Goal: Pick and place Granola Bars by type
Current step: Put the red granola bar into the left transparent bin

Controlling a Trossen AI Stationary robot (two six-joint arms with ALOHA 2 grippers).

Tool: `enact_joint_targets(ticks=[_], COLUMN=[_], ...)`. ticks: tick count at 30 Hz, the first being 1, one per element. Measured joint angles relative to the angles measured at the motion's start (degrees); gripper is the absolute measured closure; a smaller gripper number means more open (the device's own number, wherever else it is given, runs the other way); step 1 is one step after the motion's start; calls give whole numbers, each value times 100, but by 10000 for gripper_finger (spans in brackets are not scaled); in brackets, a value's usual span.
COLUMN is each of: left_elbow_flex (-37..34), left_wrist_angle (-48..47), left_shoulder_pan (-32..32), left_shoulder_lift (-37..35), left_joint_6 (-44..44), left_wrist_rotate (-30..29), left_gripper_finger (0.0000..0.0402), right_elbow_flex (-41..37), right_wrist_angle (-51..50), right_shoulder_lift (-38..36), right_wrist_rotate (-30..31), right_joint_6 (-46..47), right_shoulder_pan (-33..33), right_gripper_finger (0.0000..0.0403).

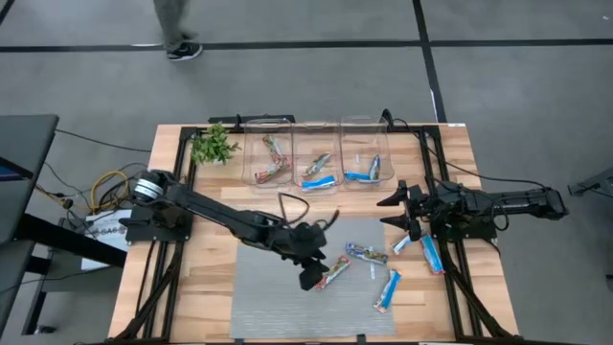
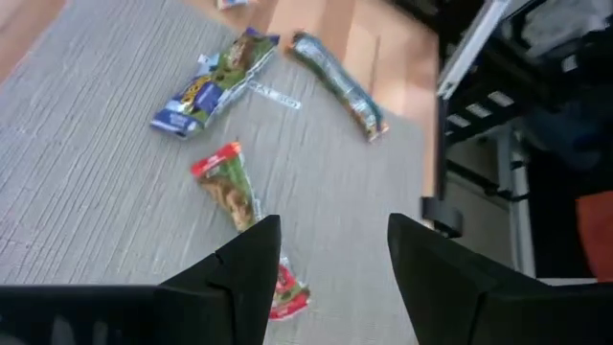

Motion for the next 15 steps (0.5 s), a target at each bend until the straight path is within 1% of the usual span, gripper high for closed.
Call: enact_joint_targets(ticks=[3,8,11,15], left_elbow_flex=[462,1174,1507,1803], left_wrist_angle=[-312,-1147,-1230,-1297], left_shoulder_pan=[25,65,64,63], left_shoulder_lift=[429,1206,1583,1912], left_joint_6=[49,70,75,74], left_wrist_rotate=[-39,-162,-134,-135], left_gripper_finger=[214,214,214,214], right_elbow_flex=[-2,-1,0,0], right_wrist_angle=[-2,-2,6,24], right_shoulder_lift=[0,0,0,0], right_wrist_rotate=[0,0,-1,-7], right_joint_6=[0,0,0,0], right_shoulder_pan=[0,1,2,2], right_gripper_finger=[148,148,148,148])
